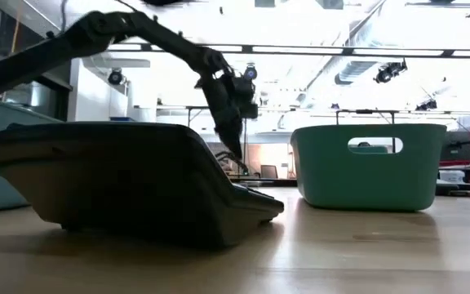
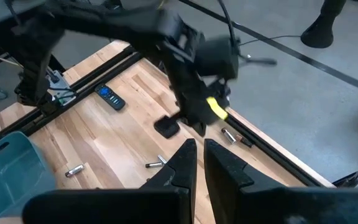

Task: Sort batteries
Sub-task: Put the black battery into the dark green bin

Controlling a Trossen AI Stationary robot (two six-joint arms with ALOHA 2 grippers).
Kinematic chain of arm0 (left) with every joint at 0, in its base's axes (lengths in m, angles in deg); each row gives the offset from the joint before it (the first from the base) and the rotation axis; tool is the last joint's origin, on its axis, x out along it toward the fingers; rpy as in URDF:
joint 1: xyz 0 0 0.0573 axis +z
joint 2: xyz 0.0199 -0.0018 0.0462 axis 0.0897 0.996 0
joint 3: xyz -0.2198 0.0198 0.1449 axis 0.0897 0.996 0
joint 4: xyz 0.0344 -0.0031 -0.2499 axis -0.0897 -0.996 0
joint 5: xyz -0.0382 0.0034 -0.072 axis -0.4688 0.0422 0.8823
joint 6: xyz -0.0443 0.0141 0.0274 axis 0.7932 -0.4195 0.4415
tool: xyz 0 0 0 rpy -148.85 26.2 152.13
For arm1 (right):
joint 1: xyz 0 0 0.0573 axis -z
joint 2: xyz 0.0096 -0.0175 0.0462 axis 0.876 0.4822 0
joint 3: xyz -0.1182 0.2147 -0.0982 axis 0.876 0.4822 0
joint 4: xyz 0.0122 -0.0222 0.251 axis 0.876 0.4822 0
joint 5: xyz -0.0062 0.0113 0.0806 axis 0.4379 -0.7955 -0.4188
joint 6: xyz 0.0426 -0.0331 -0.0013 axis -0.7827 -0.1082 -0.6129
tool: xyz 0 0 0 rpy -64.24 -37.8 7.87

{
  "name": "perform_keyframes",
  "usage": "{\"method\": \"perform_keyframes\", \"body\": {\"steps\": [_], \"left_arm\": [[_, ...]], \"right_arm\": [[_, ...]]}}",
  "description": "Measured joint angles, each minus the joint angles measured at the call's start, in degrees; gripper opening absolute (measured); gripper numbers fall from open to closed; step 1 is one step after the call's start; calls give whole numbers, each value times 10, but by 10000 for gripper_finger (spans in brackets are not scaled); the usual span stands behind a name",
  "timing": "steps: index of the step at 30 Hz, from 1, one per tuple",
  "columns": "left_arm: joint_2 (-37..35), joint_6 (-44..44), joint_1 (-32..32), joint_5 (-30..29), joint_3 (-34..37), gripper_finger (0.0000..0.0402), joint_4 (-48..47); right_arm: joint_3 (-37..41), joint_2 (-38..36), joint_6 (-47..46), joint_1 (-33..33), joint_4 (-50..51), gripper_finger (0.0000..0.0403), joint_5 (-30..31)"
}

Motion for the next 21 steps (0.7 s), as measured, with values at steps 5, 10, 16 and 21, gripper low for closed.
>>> {"method": "perform_keyframes", "body": {"steps": [5, 10, 16, 21], "left_arm": [[-57, 10, -5, -44, 0, 3, -52], [-92, 17, 24, -61, 12, 2, -57], [-96, 103, 65, 130, 168, 1, 49], [-148, 130, 18, 148, 339, 1, 166]], "right_arm": [[0, 0, 5, 0, 0, 24, 1], [0, 0, 16, 0, 0, 24, 1], [0, 0, 1, 0, 5, 24, -23], [0, 0, 0, 0, 7, 24, -20]]}}
